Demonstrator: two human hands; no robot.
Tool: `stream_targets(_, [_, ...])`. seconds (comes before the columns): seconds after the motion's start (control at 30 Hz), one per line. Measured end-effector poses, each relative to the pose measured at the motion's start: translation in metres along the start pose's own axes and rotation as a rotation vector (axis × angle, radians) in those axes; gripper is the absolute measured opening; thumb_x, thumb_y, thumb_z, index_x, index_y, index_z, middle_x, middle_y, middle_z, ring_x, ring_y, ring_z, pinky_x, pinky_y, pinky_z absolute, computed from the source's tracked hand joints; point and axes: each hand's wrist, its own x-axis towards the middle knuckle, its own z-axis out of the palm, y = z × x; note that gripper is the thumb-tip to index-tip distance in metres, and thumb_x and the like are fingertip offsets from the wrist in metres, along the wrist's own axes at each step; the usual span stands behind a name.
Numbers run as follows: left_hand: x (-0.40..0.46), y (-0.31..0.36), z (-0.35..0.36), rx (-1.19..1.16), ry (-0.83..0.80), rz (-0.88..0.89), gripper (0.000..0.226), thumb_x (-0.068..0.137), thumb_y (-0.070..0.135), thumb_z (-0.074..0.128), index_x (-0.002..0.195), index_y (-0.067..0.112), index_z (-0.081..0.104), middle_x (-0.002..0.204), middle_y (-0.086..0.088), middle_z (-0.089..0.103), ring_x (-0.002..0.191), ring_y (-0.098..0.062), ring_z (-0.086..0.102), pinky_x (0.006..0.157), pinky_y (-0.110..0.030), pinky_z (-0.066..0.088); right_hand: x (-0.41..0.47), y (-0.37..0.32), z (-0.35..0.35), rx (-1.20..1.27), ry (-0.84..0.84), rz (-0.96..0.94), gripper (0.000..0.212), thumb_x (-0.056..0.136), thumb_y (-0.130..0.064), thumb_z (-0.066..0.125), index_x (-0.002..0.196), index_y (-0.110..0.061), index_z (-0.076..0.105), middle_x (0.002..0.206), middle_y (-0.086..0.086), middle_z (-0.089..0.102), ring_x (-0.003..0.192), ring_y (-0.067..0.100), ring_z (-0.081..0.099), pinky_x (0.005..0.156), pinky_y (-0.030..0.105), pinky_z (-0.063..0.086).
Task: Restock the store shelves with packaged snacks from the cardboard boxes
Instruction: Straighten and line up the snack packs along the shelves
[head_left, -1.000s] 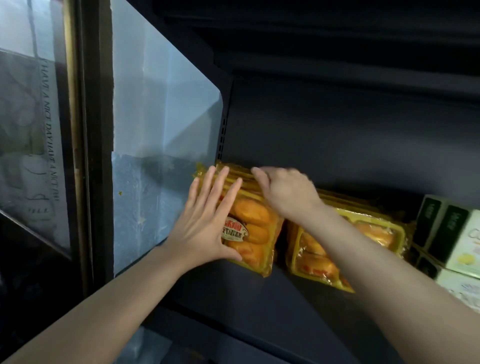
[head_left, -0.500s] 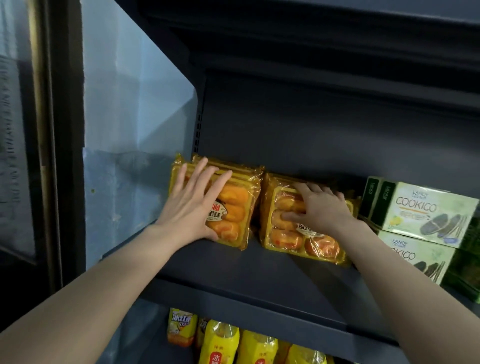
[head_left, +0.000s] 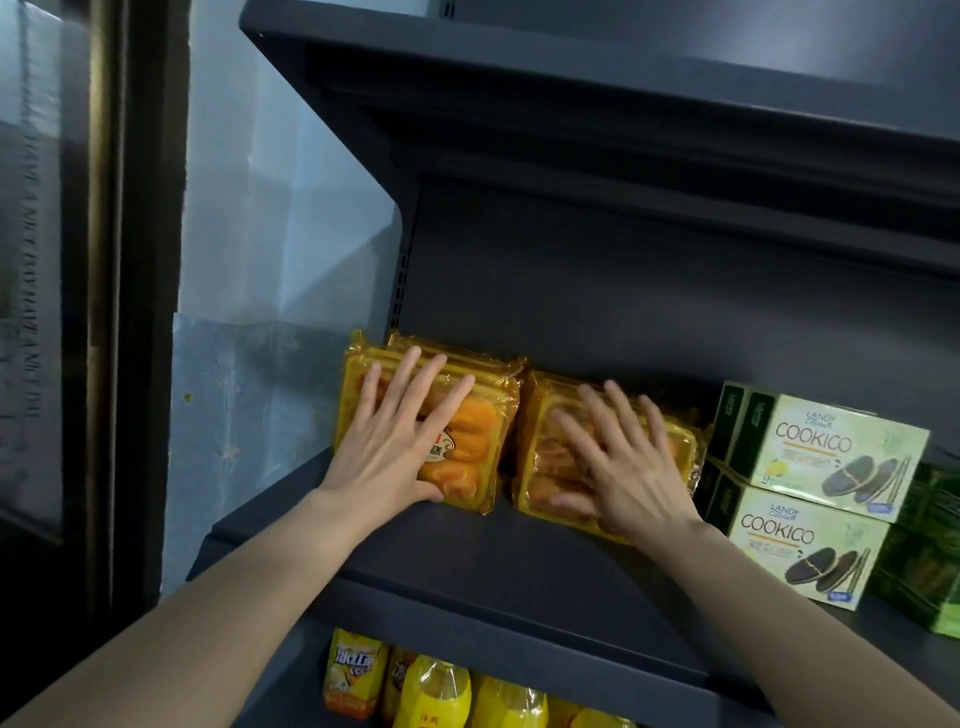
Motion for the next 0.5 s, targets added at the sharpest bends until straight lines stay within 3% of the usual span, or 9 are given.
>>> stream_targets(0.1, [0.006,0.002,0.003,0.029,0.002,0.024,0.149,0.050,0.064,0.088,0.159,0.022,-0.004,0.163,-0.019,0.009,0.152,-0.038,-0.003,0.118,-0.066,0.005,-0.010,0.004,0.016,-0.080,-0.101,-0.138,0.092,0.086,-0.081,0.033,0.160,-0.030,0.016,0.167,0.013,0.013,0.153,0.041,0.010,0.116,0.068,0.017])
stream_targets(0.23, [0.009,0.001,0.005,0.030,-0.008,0.032,0.148,0.049,0.066,0.087,0.160,0.022,-0.001,0.162,-0.019,0.012,0.152,-0.039,0.000,0.118,-0.066,0.004,-0.004,0.005,0.025,-0.119,-0.189,-0.114,0.090,0.087,-0.078,0.028,0.161,-0.031,0.011,0.168,0.012,0.008,0.153,0.040,0.005,0.118,0.067,0.009])
stream_targets(0.3, [0.007,0.000,0.004,0.018,0.001,0.056,0.146,0.051,0.068,0.085,0.160,0.023,-0.002,0.163,-0.019,0.010,0.152,-0.038,-0.001,0.118,-0.066,0.006,-0.002,0.003,0.021,-0.098,-0.197,-0.112,0.093,0.085,-0.079,0.036,0.161,-0.030,0.010,0.168,0.012,0.009,0.153,0.040,0.004,0.118,0.067,0.010])
stream_targets(0.4, [0.003,-0.006,-0.001,-0.085,0.055,0.003,0.145,0.053,0.077,0.078,0.159,0.027,-0.007,0.165,-0.015,-0.001,0.152,-0.033,-0.010,0.119,-0.063,0.004,0.004,-0.008,0.003,0.110,-0.086,-0.012,0.091,0.089,-0.078,0.037,0.161,-0.027,0.014,0.167,0.012,0.012,0.154,0.037,0.005,0.119,0.064,0.018])
stream_targets(0.5, [0.007,-0.016,-0.006,-0.384,0.118,-0.289,0.144,0.053,0.081,0.073,0.156,0.033,-0.014,0.165,-0.006,-0.013,0.152,-0.028,-0.015,0.120,-0.056,0.001,0.022,-0.038,-0.026,0.563,0.016,0.195,0.093,0.089,-0.078,0.038,0.160,-0.030,0.004,0.168,0.006,0.004,0.154,0.029,0.006,0.120,0.049,0.022])
